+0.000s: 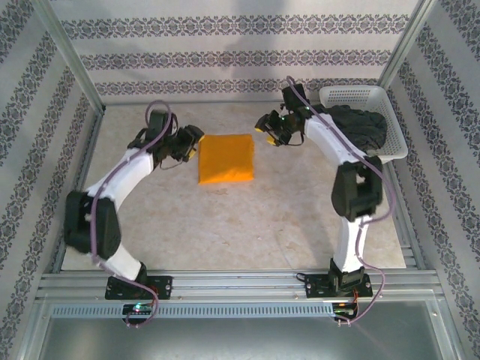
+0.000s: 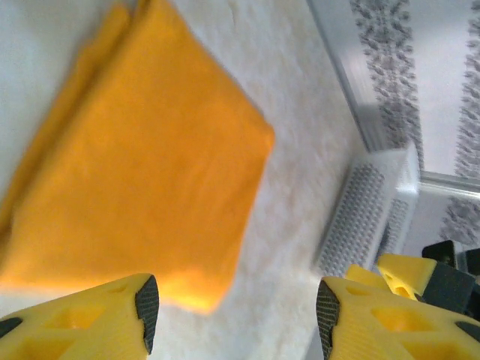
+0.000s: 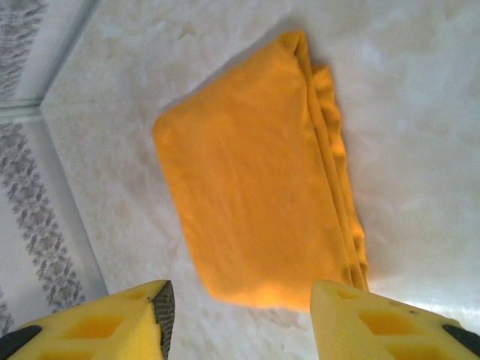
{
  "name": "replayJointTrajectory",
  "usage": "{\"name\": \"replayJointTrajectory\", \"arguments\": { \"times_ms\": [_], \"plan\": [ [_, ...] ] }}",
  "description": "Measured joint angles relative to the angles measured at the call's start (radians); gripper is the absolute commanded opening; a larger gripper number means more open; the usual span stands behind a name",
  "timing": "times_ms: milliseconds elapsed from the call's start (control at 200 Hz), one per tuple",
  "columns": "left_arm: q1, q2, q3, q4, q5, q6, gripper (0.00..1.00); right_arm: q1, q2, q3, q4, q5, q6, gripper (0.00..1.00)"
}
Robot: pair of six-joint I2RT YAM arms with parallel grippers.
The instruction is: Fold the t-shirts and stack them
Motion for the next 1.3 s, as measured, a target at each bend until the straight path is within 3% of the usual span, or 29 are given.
{"name": "replayJointTrajectory", "arguments": {
  "times_ms": [120,220,310,525,719,934,1119,1304],
  "plan": [
    [-0.167,-0.095,-0.203,0.108,-0.052,-0.158,0.66,0.038,-0.269,-0.345,0.174,-0.01,0.036,0.57],
    [-0.288,-0.05,-0.276,0.193,-0.122,-0.275,0.73,0.078,-0.41,-0.574,0.303,-0.031,0.077,0.58],
    [-0.333,0.019,-0.285,0.291,-0.181,-0.36,0.73,0.095,-0.473,-0.707,0.356,-0.044,0.105,0.58],
    [-0.383,0.232,-0.256,0.522,-0.293,-0.543,0.72,0.068,-0.566,-0.807,0.37,-0.045,0.121,0.57],
    [-0.427,0.36,-0.196,0.59,-0.341,-0.652,0.68,0.022,-0.645,-0.808,0.368,-0.046,0.121,0.57],
    [-0.427,0.443,-0.139,0.655,-0.396,-0.719,0.45,0.018,-0.702,-0.832,0.354,-0.048,0.121,0.56],
    [-0.42,0.523,-0.095,0.706,-0.427,-0.737,0.0,0.016,-0.719,-0.861,0.334,-0.048,0.121,0.56],
    [-0.36,0.525,-0.108,0.732,-0.414,-0.708,0.0,0.01,-0.719,-0.861,0.313,-0.048,0.117,0.55]
  ]
}}
